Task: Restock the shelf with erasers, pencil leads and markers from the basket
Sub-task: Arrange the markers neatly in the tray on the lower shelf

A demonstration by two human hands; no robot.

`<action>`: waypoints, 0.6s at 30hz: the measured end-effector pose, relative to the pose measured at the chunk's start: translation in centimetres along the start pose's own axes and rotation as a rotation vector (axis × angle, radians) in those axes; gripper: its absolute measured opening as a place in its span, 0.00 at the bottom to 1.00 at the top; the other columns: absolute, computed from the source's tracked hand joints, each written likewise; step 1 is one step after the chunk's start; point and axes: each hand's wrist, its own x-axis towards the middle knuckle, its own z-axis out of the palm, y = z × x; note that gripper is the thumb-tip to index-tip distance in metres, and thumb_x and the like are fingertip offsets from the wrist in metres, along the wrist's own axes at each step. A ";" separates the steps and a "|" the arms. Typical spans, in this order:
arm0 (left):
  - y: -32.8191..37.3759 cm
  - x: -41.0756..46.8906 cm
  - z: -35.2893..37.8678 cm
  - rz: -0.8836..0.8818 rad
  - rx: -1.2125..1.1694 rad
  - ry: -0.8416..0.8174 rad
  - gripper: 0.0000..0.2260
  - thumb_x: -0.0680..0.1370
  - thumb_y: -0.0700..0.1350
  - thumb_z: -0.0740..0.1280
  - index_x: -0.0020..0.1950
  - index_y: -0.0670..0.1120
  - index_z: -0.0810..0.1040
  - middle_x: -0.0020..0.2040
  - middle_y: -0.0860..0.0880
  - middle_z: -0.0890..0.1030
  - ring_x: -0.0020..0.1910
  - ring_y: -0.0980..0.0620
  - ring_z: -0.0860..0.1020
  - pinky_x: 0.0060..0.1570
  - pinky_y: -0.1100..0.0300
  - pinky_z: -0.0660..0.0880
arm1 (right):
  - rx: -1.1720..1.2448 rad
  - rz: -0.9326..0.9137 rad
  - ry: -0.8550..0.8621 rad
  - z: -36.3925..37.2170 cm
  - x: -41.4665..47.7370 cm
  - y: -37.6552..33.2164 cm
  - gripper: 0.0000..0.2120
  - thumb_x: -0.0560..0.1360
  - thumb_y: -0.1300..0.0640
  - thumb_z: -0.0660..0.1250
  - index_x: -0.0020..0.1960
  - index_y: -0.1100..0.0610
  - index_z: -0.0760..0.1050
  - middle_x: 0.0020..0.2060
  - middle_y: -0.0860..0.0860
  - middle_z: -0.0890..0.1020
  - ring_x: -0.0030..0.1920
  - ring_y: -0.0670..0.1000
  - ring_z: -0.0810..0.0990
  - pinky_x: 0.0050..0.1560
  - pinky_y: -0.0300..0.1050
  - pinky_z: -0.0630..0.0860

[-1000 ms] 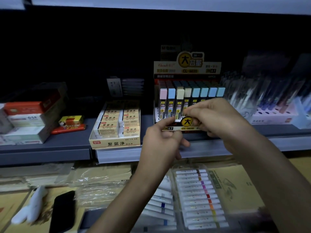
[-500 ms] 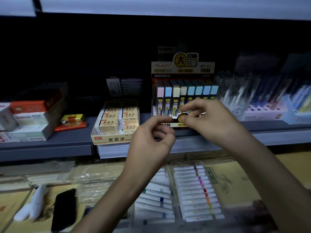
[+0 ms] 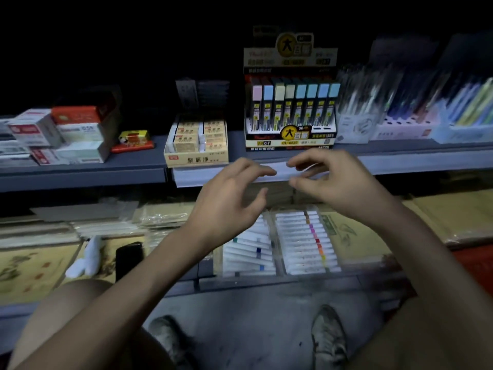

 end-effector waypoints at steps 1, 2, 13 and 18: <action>-0.2 -0.5 0.1 0.019 0.032 -0.017 0.15 0.81 0.49 0.66 0.68 0.54 0.78 0.61 0.56 0.77 0.61 0.56 0.77 0.54 0.55 0.76 | -0.021 -0.005 -0.034 0.3 -0.5 0.1 0.12 0.76 0.49 0.74 0.59 0.44 0.81 0.53 0.42 0.82 0.52 0.41 0.81 0.56 0.48 0.80; -0.4 -1.2 0.2 0.033 0.058 -0.033 0.15 0.81 0.49 0.66 0.68 0.54 0.78 0.61 0.56 0.77 0.60 0.55 0.77 0.52 0.57 0.76 | -0.049 -0.011 -0.063 0.7 -0.8 0.3 0.12 0.75 0.49 0.74 0.58 0.43 0.81 0.51 0.41 0.83 0.51 0.41 0.81 0.56 0.49 0.80; -7.1 -7.6 0.6 -0.134 0.254 -0.465 0.16 0.80 0.56 0.68 0.66 0.56 0.79 0.64 0.53 0.78 0.63 0.49 0.77 0.56 0.53 0.77 | -0.283 0.042 -0.354 6.0 -0.1 3.7 0.07 0.75 0.52 0.74 0.53 0.49 0.83 0.42 0.42 0.83 0.43 0.38 0.80 0.44 0.37 0.73; -9.9 -8.4 3.8 -0.295 0.342 -0.558 0.17 0.79 0.55 0.67 0.68 0.55 0.78 0.64 0.49 0.81 0.62 0.44 0.79 0.54 0.52 0.78 | -0.238 0.183 -0.289 11.6 0.7 9.5 0.02 0.74 0.56 0.74 0.45 0.51 0.86 0.41 0.46 0.84 0.47 0.47 0.83 0.51 0.43 0.77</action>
